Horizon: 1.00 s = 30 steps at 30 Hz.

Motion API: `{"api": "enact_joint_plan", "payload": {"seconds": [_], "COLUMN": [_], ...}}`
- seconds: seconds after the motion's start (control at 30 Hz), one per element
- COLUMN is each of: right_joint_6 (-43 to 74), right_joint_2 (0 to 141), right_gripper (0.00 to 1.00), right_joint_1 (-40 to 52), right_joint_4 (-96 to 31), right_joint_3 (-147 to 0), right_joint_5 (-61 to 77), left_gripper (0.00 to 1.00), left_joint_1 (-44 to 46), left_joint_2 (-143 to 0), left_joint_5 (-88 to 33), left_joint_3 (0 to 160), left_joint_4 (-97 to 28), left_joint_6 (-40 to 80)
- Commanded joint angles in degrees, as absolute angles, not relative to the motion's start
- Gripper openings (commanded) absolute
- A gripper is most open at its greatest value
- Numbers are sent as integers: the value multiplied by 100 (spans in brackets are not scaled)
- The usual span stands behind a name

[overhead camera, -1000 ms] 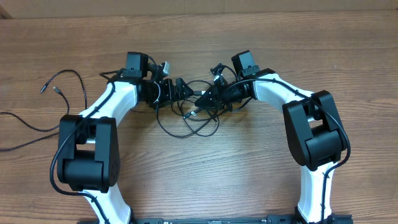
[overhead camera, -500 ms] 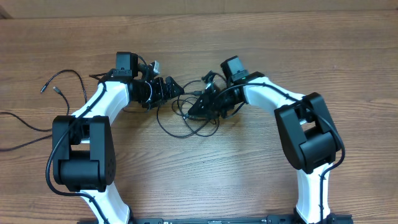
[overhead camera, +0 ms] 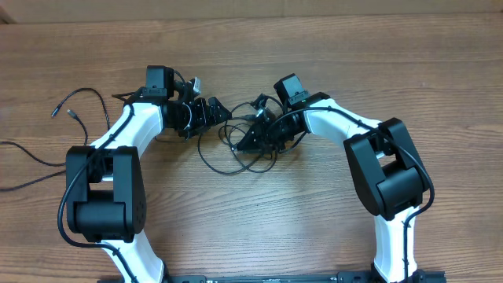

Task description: Untangle cables

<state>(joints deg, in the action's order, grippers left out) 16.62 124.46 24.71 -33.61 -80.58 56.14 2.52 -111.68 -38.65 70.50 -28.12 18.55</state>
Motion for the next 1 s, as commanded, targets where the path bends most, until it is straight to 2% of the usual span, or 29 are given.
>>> {"api": "enact_joint_plan", "payload": {"seconds": [0.0,0.1,0.27,0.4,0.6,0.73,0.97], "right_joint_6": [1852,1769,1579,1605,1647,1892,2985], "right_joint_2": [12420,12278,11662,11207,10938,10940,10940], "right_gripper": [4,4,4,4,4,4,4], "right_joint_1": [2200,2060,1951,1890,1883,1883,1883], "right_joint_4": [-3420,-3516,-3645,-3520,-3135,-2565,-1448], "right_joint_3": [-8117,-8149,-8149,-8149,-8149,-8149,-8149], "right_joint_5": [5784,5931,5787,5789,5822,6080,6228], "left_gripper": [86,90,90,91,84,79,82], "left_joint_1": [215,128,-93,-224,-145,-27,51], "left_joint_2": [-11238,-11240,-11238,-11238,-11238,-11238,-11238], "left_joint_5": [-3756,-4097,-5336,-5695,-6423,-6407,-6418], "left_joint_3": [7148,7148,7148,7148,7148,7148,7148], "left_joint_4": [-2825,-2818,-2692,-2676,-2676,-2650,-2628], "left_joint_6": [1887,1863,1055,851,397,375,377]}}
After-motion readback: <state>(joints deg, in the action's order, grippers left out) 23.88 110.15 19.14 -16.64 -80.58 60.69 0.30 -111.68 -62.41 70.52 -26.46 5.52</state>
